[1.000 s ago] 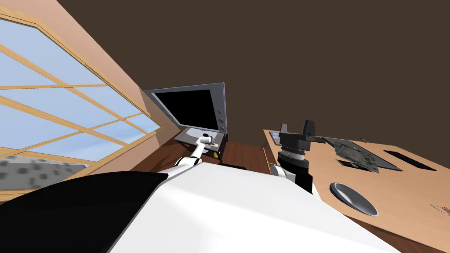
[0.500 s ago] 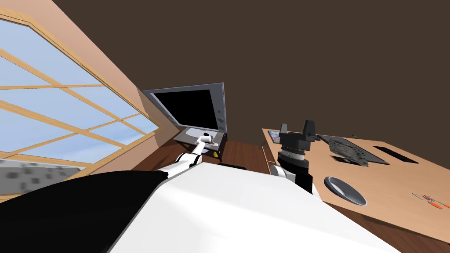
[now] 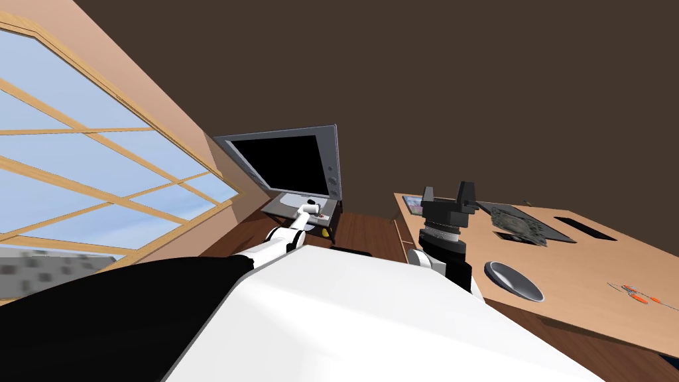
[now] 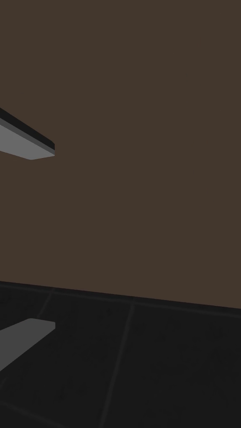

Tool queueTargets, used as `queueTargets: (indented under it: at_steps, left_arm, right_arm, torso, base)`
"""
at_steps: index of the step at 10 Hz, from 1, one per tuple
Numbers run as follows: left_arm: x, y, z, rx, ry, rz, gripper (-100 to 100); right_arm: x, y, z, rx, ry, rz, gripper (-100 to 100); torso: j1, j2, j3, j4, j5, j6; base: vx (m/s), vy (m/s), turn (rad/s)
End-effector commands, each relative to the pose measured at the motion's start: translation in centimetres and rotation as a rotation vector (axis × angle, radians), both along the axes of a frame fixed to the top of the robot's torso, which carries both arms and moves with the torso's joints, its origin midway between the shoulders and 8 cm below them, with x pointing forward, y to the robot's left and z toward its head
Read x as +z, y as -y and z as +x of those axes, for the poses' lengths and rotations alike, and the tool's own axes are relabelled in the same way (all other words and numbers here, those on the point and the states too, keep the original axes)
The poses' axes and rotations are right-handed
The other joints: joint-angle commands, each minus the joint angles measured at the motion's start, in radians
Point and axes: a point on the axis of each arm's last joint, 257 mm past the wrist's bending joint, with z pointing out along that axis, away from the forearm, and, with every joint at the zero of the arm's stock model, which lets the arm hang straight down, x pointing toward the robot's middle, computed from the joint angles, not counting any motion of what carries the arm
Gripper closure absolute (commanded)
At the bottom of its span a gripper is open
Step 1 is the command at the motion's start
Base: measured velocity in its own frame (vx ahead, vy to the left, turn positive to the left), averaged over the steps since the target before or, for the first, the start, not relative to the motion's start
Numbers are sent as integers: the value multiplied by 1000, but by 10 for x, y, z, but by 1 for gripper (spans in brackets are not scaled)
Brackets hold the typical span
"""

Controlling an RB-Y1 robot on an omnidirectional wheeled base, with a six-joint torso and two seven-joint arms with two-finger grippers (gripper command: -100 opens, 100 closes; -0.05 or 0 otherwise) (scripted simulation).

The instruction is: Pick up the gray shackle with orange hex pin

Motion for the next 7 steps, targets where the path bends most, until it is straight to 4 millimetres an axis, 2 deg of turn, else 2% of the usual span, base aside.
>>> queueTargets:
  at_steps: [1, 2, 3, 4, 5, 7]
  left_arm:
    - [-13, -2, -13, 8, -34, -2, -100]
    - [7, -6, 12, 14, 21, 5, -100]
    - [-8, -9, -2, 25, -22, 3, -100]
    - [-12, -10, -7, 28, -34, 2, -100]
    - [8, -16, 17, 37, 21, 9, -100]
    - [14, -14, 24, 32, 37, 10, -100]
  right_arm:
    - [0, 0, 0, 0, 0, 0, 0]
    - [0, 0, 0, 0, 0, 0, 0]
    - [0, 0, 0, 0, 0, 0, 0]
    - [0, 0, 0, 0, 0, 0, 0]
    - [0, 0, 0, 0, 0, 0, 0]
    - [0, 0, 0, 0, 0, 0, 0]
  torso:
    - [0, 0, 0, 0, 0, 0]
    - [0, -1, -1, 0, 0, 0]
    - [0, 0, 0, 0, 0, 1]
    - [0, 1, 0, 0, 0, 0]
    - [0, 0, 0, 0, 0, 0]
    - [0, 1, 1, 0, 0, 0]
  base:
    - [-4, -1, 13]
    - [-35, 3, -93]
    - [-41, 11, -56]
    - [-27, 6, 14]
    - [-53, 11, -69]
    - [-37, 3, -31]
